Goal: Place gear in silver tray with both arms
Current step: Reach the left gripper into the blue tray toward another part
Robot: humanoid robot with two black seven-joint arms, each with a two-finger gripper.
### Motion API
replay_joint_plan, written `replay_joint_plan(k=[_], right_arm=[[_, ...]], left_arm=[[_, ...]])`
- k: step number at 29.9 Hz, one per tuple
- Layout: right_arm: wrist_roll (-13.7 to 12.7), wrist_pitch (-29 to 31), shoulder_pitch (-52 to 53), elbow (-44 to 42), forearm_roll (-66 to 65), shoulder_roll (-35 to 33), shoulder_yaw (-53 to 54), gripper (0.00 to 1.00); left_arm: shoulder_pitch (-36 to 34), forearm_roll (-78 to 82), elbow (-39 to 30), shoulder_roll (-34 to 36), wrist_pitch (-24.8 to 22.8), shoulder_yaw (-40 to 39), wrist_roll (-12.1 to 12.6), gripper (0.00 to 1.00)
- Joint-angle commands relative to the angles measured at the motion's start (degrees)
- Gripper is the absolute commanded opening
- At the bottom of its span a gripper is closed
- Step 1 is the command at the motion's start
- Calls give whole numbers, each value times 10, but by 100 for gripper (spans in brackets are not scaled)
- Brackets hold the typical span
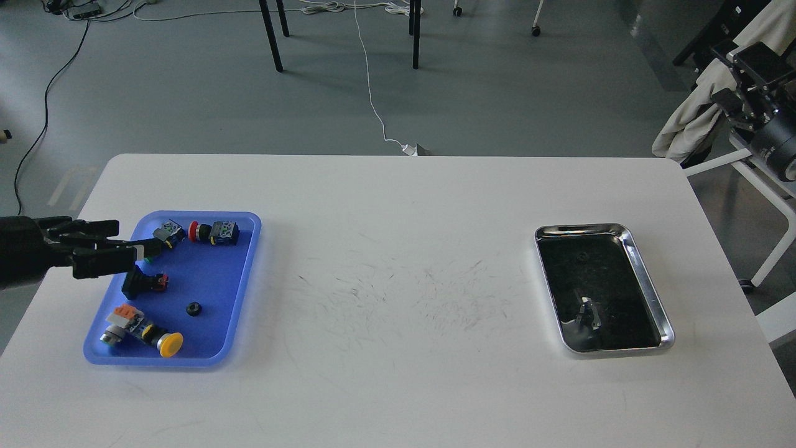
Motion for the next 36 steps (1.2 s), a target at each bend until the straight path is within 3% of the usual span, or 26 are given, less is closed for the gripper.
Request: replay_joint_plan(k=[1, 4, 7, 13, 17, 27, 36], right_arm=[[0, -3, -2, 21, 7, -26, 1, 94], [0, -13, -3, 20, 8, -36, 1, 94], [0, -27, -7, 22, 8, -36, 0, 94], [0, -65, -9, 35, 8, -33, 0, 94], [0, -72, -10, 41, 8, -29, 1, 94], [0, -64, -14, 33, 11, -15, 21, 94], [0, -63, -15, 16, 10, 8, 17, 94]], left_arm=[[5, 22, -3, 3, 5, 6, 0, 98], [4, 63, -1, -11, 28, 0, 0, 99], [3, 85, 4, -57, 89, 6, 0, 99], [6, 136, 42, -78, 109, 8, 0, 99], [8, 164, 46, -92, 166, 12, 0, 99], [8, 176, 59, -107, 167, 33, 0, 99], [-37, 165, 97, -153, 169, 15, 0, 99]])
